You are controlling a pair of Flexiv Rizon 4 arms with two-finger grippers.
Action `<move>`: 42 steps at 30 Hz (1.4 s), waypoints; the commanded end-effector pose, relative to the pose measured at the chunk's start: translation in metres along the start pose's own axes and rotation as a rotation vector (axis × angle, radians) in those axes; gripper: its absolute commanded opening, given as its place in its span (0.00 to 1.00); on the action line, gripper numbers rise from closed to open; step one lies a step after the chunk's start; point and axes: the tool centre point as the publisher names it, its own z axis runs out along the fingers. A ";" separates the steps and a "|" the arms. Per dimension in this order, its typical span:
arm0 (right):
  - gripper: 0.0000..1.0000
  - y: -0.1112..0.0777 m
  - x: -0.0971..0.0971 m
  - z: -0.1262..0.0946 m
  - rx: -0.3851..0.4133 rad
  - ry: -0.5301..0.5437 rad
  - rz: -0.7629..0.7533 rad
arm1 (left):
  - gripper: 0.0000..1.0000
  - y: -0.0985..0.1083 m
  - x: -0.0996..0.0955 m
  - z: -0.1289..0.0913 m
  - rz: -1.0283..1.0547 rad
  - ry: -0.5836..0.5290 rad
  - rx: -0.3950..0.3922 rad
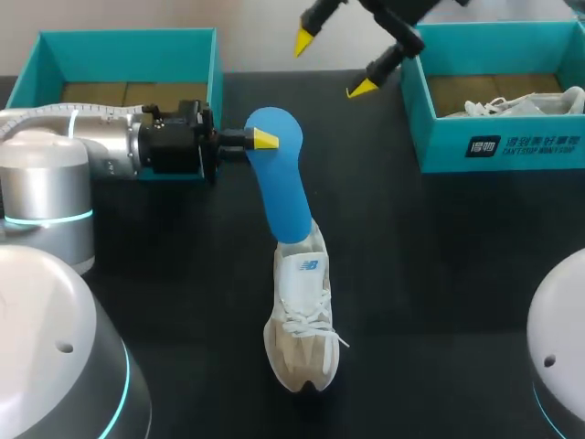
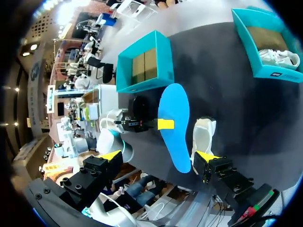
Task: Take the shoe out of the shoebox, open the shoe tongue, remove and reinsert the insole, then place the shoe into the shoebox
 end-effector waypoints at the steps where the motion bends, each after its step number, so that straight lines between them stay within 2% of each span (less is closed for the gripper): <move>1: 1.00 0.001 0.012 0.007 -0.007 -0.454 -0.009 | 0.00 0.000 0.000 0.000 0.000 0.000 0.000; 15: 1.00 -0.007 0.028 0.040 -0.063 -0.709 -0.064 | 0.00 0.000 0.000 0.000 0.000 0.000 0.000; 25: 1.00 -0.016 0.042 0.067 -0.105 -0.809 -0.090 | 0.00 0.000 0.000 0.000 0.000 0.000 0.000; 30: 1.00 -0.015 0.038 0.080 -0.106 -0.833 -0.082 | 0.00 0.000 0.000 0.000 0.000 0.000 0.000; 33: 1.00 -0.015 0.037 0.082 -0.129 -0.818 -0.088 | 0.00 0.000 0.000 0.000 0.000 0.000 0.000; 35: 1.00 -0.016 0.036 0.078 -0.157 -0.767 -0.099 | 0.00 0.000 0.000 0.000 0.000 0.000 0.000; 42: 1.00 -0.018 0.027 0.035 -0.196 -0.481 -0.070 | 0.00 0.000 0.000 0.000 0.000 0.000 0.000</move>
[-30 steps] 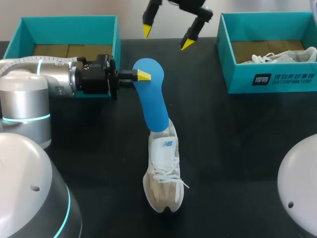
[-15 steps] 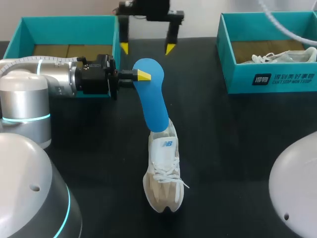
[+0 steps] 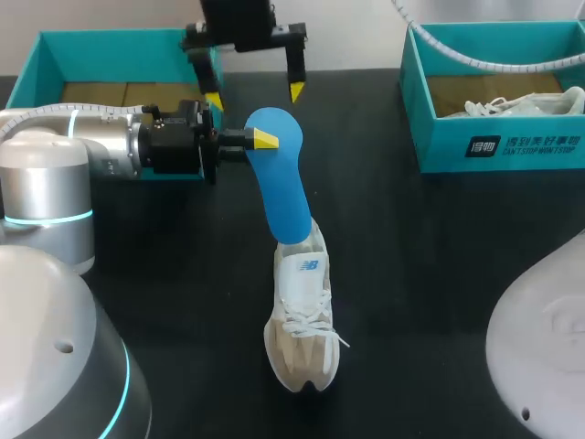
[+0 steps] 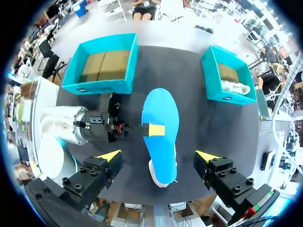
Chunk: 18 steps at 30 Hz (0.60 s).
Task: Take the shoe out of the shoebox, open the shoe tongue, remove and reinsert the insole, then place the shoe into the shoebox
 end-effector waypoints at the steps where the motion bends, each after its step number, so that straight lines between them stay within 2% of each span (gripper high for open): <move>1: 1.00 -0.004 -0.039 -0.014 -0.013 0.292 0.039 | 0.00 0.000 0.000 0.000 0.000 0.000 0.000; 8: 1.00 0.001 -0.063 -0.031 0.033 0.521 0.065 | 0.00 0.000 0.000 0.000 0.000 0.000 0.000; 9: 1.00 0.001 -0.066 -0.033 0.033 0.585 0.058 | 0.00 0.000 0.000 0.000 0.000 0.000 0.000; 14: 1.00 0.002 -0.068 -0.024 0.075 0.708 0.051 | 0.00 0.000 0.000 0.000 0.000 0.000 0.000; 15: 1.00 0.002 -0.068 -0.020 0.066 0.764 0.045 | 0.00 0.000 0.000 0.000 0.000 0.000 0.000; 18: 1.00 0.000 -0.069 -0.016 0.055 0.829 0.054 | 0.00 0.000 0.000 0.000 0.000 0.000 0.000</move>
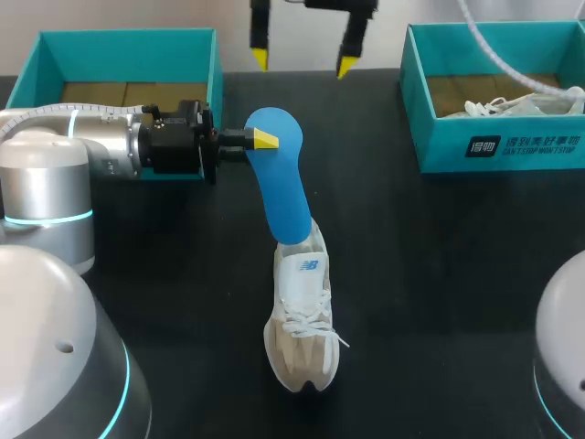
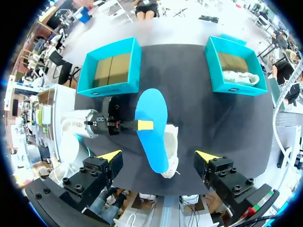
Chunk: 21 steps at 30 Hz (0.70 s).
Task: Take the shoe out of the shoebox, open the shoe tongue, remove and reinsert the insole, then place the shoe into the shoebox
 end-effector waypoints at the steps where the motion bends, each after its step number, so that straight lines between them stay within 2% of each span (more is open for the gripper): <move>1: 1.00 -0.001 -0.014 0.010 -0.013 0.605 0.010 | 0.00 0.000 0.000 0.000 0.000 0.000 0.000; 9: 1.00 -0.005 -0.030 0.002 -0.052 0.756 0.026 | 0.00 0.000 0.000 0.000 0.000 0.000 0.000; 12: 1.00 -0.005 -0.037 0.010 -0.046 0.838 0.014 | 0.00 0.000 0.000 0.000 0.000 0.000 0.000; 13: 1.00 -0.005 -0.040 0.014 -0.047 0.894 -0.009 | 0.00 0.000 0.000 0.000 0.000 0.000 0.000; 21: 1.00 -0.007 -0.049 0.032 -0.047 1.048 0.010 | 0.00 0.000 0.000 0.000 0.000 0.000 0.000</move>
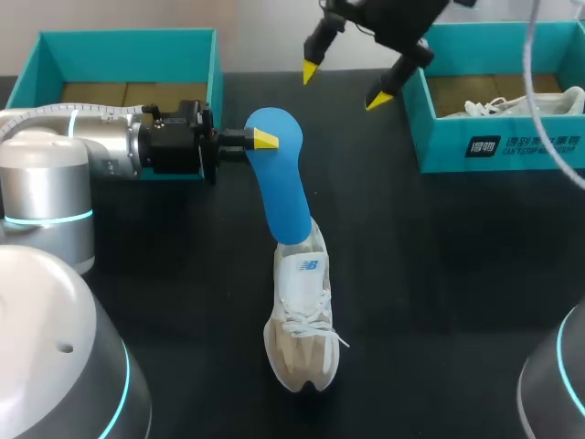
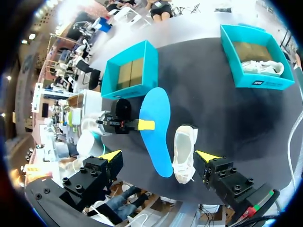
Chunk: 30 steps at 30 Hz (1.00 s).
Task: Take the shoe out of the shoebox, open the shoe tongue, remove and reinsert the insole, then place the shoe into the shoebox
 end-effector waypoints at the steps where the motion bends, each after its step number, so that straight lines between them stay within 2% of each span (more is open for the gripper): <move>1: 1.00 -0.003 -0.010 0.006 -0.019 0.704 0.007 | 0.00 0.000 0.000 0.000 0.000 0.000 0.000; 14: 1.00 0.007 -0.018 0.016 -0.012 0.850 0.022 | 0.00 0.000 0.000 0.000 0.000 0.000 0.000; 30: 1.00 0.000 -0.020 0.031 -0.008 0.897 0.068 | 0.00 0.000 0.000 0.000 0.000 0.000 0.000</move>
